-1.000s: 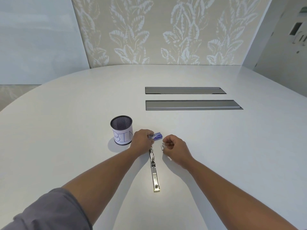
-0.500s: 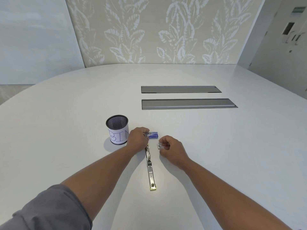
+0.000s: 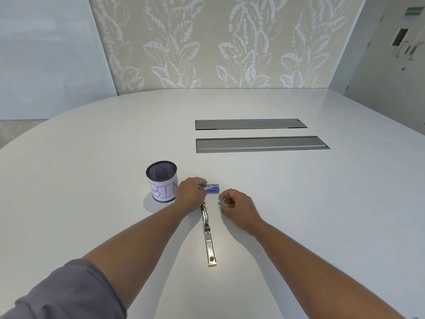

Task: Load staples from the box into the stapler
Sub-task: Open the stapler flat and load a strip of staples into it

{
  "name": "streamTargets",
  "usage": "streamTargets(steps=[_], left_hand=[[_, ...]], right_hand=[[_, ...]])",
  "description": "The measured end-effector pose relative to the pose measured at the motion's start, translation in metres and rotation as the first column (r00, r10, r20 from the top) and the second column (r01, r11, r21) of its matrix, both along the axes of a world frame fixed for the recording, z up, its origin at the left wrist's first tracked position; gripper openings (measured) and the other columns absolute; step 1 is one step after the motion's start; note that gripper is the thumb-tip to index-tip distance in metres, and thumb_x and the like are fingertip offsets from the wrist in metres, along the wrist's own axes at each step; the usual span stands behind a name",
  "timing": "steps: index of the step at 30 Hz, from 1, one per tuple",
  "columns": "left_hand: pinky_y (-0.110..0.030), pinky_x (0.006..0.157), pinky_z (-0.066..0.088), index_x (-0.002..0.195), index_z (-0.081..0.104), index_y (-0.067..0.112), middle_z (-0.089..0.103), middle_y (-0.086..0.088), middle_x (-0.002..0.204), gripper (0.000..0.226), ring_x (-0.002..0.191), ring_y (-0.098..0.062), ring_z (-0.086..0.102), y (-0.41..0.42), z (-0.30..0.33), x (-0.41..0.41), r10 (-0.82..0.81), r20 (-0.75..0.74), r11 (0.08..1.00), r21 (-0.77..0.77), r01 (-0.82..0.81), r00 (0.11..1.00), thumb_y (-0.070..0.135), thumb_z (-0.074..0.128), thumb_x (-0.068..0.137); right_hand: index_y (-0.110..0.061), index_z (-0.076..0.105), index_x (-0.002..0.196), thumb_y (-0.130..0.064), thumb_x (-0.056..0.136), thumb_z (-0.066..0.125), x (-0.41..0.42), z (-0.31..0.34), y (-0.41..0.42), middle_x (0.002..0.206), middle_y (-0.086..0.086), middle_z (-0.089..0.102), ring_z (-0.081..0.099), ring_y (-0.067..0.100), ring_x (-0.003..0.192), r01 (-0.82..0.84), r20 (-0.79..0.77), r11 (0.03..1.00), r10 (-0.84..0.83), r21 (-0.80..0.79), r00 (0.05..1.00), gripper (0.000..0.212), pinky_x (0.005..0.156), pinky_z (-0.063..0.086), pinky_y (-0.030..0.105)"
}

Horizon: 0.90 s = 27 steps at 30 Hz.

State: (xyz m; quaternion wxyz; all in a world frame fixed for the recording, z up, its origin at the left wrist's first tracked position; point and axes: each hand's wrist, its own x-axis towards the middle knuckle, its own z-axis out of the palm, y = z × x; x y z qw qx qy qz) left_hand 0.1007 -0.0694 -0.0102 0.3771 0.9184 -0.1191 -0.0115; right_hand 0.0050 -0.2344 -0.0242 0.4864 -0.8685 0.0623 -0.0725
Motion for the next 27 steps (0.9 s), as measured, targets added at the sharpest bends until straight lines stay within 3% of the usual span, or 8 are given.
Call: streamTargets(steps=[3, 6, 11, 16, 18, 21, 25, 27], left_hand=[[-0.026, 0.088, 0.047, 0.119, 0.072, 0.021, 0.073, 0.001, 0.118, 0.033, 0.104, -0.019, 0.067, 0.0, 0.0, 0.0, 0.004, 0.0, 1.0, 0.001, -0.004, 1.0, 0.012, 0.068, 0.088], [-0.029, 0.093, 0.047, 0.126, 0.068, 0.019, 0.069, 0.0, 0.125, 0.038, 0.109, -0.02, 0.066, 0.001, 0.0, -0.002, 0.01, -0.019, 1.0, -0.004, -0.011, 1.0, 0.013, 0.069, 0.088], [-0.03, 0.096, 0.047, 0.133, 0.063, 0.014, 0.066, -0.006, 0.126, 0.043, 0.114, -0.024, 0.062, 0.002, 0.002, -0.009, -0.001, -0.035, 1.0, -0.027, 0.0, 0.999, 0.01, 0.066, 0.09], [-0.03, 0.088, 0.046, 0.126, 0.066, 0.012, 0.067, -0.003, 0.108, 0.036, 0.103, -0.022, 0.061, 0.006, 0.003, -0.02, -0.012, -0.042, 0.997, -0.073, 0.009, 0.999, 0.004, 0.055, 0.092], [-0.035, 0.085, 0.05, 0.113, 0.07, 0.015, 0.061, 0.0, 0.097, 0.032, 0.092, -0.021, 0.057, 0.011, 0.004, -0.023, -0.019, -0.064, 0.995, -0.103, 0.013, 0.998, 0.0, 0.054, 0.09], [-0.029, 0.074, 0.043, 0.092, 0.064, 0.02, 0.054, 0.001, 0.089, 0.025, 0.083, -0.017, 0.05, 0.017, 0.008, -0.025, -0.044, -0.085, 0.991, -0.13, 0.033, 0.995, -0.002, 0.052, 0.089], [-0.028, 0.08, 0.052, 0.112, 0.07, 0.014, 0.068, 0.003, 0.106, 0.021, 0.097, -0.018, 0.065, 0.023, 0.016, -0.027, -0.021, -0.127, 0.978, -0.207, -0.006, 0.992, 0.01, 0.065, 0.092], [-0.024, 0.076, 0.052, 0.109, 0.072, 0.014, 0.071, 0.0, 0.1, 0.019, 0.092, -0.017, 0.067, 0.026, 0.023, -0.028, -0.066, -0.153, 0.974, -0.223, 0.031, 0.986, 0.016, 0.071, 0.09]], right_hand=[[-0.024, 0.072, 0.099, -0.009, 0.082, 0.071, 0.001, -0.001, 0.0, 0.094, 0.0, 0.07, 0.06, 0.008, 0.08, 0.003, 0.005, 1.0, -0.003, -0.006, 1.0, 0.023, 0.077, 0.048, 0.017], [-0.024, 0.072, 0.096, -0.011, 0.084, 0.071, 0.001, -0.004, -0.001, 0.085, -0.007, 0.067, 0.056, 0.001, 0.071, 0.0, 0.019, 1.0, 0.0, -0.015, 1.0, 0.018, 0.069, 0.044, 0.009], [-0.023, 0.072, 0.093, -0.012, 0.084, 0.072, -0.001, -0.003, 0.0, 0.08, -0.013, 0.067, 0.057, -0.005, 0.068, -0.011, 0.026, 1.0, 0.012, -0.029, 1.0, 0.014, 0.066, 0.042, 0.006], [-0.024, 0.07, 0.089, -0.011, 0.084, 0.071, -0.003, -0.001, 0.001, 0.081, -0.004, 0.067, 0.052, 0.001, 0.064, -0.023, 0.039, 0.999, 0.025, -0.043, 0.999, 0.013, 0.066, 0.043, 0.013], [-0.025, 0.068, 0.087, -0.012, 0.084, 0.07, -0.005, -0.001, 0.003, 0.08, -0.002, 0.066, 0.05, 0.0, 0.063, -0.021, 0.043, 0.999, 0.023, -0.045, 0.999, 0.013, 0.065, 0.043, 0.013], [-0.026, 0.067, 0.087, -0.014, 0.084, 0.07, -0.007, 0.002, 0.004, 0.079, 0.002, 0.066, 0.051, 0.005, 0.064, -0.017, 0.033, 1.0, 0.018, -0.021, 0.999, 0.013, 0.065, 0.045, 0.019], [-0.025, 0.068, 0.088, -0.012, 0.087, 0.068, -0.009, 0.01, 0.009, 0.076, 0.003, 0.067, 0.052, 0.01, 0.058, -0.026, 0.017, 0.996, 0.025, 0.088, 1.0, 0.013, 0.055, 0.046, 0.026], [-0.025, 0.068, 0.089, -0.009, 0.089, 0.066, -0.011, 0.014, 0.014, 0.085, 0.002, 0.072, 0.059, 0.01, 0.059, -0.041, 0.026, 0.992, 0.039, 0.116, 0.999, 0.016, 0.054, 0.05, 0.027]])
